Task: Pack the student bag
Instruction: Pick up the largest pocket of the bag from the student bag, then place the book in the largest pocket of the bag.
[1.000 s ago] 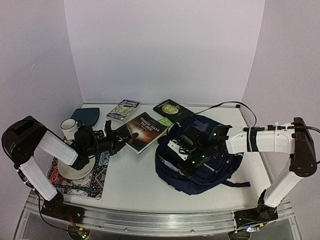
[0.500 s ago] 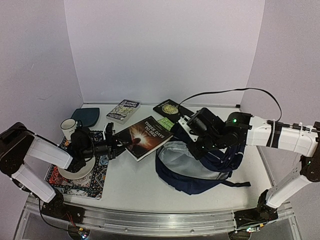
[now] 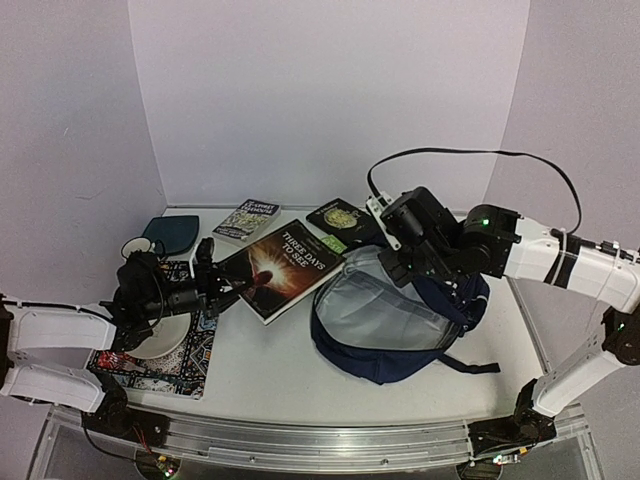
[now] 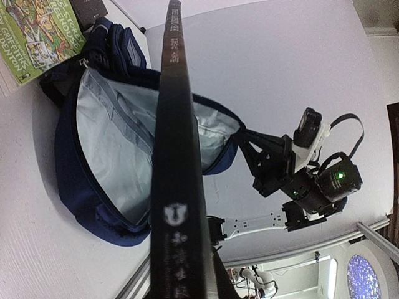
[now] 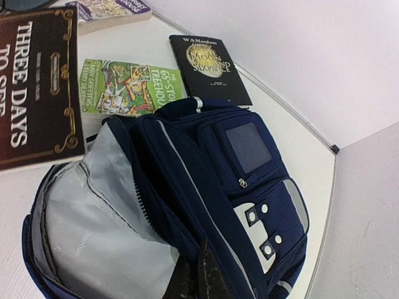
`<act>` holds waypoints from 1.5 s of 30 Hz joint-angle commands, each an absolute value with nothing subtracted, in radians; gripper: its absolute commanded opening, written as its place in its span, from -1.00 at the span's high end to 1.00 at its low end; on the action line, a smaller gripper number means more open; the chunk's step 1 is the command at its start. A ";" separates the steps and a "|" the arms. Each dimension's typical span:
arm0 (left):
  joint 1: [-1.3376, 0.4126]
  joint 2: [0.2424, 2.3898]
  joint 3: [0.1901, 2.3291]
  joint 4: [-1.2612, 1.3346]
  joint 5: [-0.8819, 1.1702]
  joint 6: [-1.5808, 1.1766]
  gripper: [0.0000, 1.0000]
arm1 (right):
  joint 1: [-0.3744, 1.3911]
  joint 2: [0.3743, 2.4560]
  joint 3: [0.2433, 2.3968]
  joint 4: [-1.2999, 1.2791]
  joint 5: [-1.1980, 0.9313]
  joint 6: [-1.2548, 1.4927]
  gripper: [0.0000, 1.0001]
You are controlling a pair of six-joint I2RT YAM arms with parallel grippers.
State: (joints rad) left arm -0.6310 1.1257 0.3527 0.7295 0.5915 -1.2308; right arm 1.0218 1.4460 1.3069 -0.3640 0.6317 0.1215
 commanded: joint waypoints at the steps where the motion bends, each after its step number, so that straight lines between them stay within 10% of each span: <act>1: -0.690 1.100 0.396 0.675 0.651 -1.213 1.00 | 1.019 1.420 1.399 -0.210 0.739 0.116 1.00; 45: -0.909 1.819 1.028 0.770 0.432 -1.248 1.00 | 1.019 1.250 1.256 -0.014 0.289 0.235 1.00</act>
